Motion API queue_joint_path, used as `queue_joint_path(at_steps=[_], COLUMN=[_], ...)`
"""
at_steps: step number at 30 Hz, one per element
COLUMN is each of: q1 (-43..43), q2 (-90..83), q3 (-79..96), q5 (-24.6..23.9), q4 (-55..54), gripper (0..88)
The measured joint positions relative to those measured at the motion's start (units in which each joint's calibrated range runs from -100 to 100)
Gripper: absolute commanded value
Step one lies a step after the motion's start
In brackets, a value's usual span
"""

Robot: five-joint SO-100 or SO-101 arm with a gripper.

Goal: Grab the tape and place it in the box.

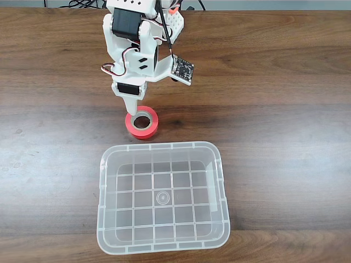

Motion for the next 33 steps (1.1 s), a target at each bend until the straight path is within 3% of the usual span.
queue_joint_path(at_steps=[21,28,33], q1=[-4.0,-3.6,-2.8], q2=[2.2,7.6,7.6], q3=[-0.5,-0.5,-1.0], q5=[1.6,1.8,1.9], q4=[-1.0,-3.1,-3.1], gripper=[23.0,6.4,5.0])
